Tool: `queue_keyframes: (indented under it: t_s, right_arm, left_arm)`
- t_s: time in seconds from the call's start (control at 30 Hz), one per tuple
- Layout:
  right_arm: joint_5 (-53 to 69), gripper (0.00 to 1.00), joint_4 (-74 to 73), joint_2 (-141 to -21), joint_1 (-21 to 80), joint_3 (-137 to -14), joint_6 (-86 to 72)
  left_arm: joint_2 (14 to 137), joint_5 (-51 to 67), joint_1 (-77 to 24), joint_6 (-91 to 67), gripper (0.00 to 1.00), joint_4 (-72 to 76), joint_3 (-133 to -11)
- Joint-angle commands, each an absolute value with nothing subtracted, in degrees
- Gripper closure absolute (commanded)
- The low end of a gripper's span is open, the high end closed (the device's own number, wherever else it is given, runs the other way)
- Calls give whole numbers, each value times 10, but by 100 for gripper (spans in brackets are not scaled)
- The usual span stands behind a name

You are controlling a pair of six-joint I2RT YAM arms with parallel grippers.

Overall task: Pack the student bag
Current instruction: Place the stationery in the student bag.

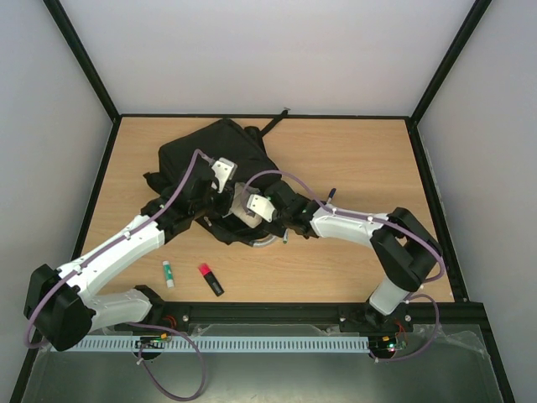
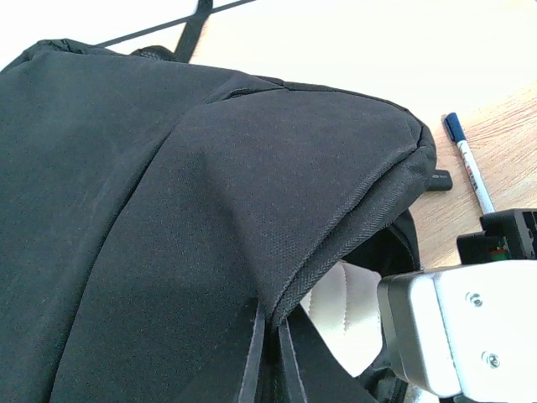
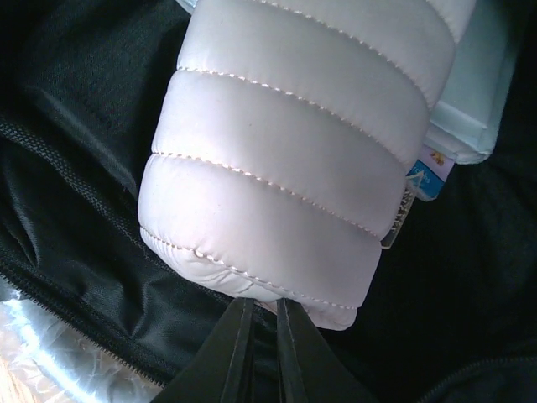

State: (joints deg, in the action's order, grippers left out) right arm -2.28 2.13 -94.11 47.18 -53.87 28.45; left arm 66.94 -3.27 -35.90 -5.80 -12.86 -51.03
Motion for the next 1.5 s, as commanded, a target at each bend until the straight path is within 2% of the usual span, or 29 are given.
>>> queue_keyframes:
  t_s: [0.0,0.33,0.6,0.9,1.47]
  right_arm:
    - [-32,91,52,-946,480,-553,277]
    - [-15,91,7,-872,488,-481,328]
    - [-28,91,44,-917,493,-497,337]
    - [-125,99,194,-983,508,-524,323]
    - [-201,99,402,-1121,527,-555,357]
  left_arm:
    - [649,-38,-354,-56,98,-88,-511]
    - [645,-34,-351,-56,98,-87,-512]
    - [644,-33,-350,-57,98,-87,-510]
    - [643,-34,-349,-58,98,-86,-510]
    - [649,-32,-350,-60,98,-86,-508]
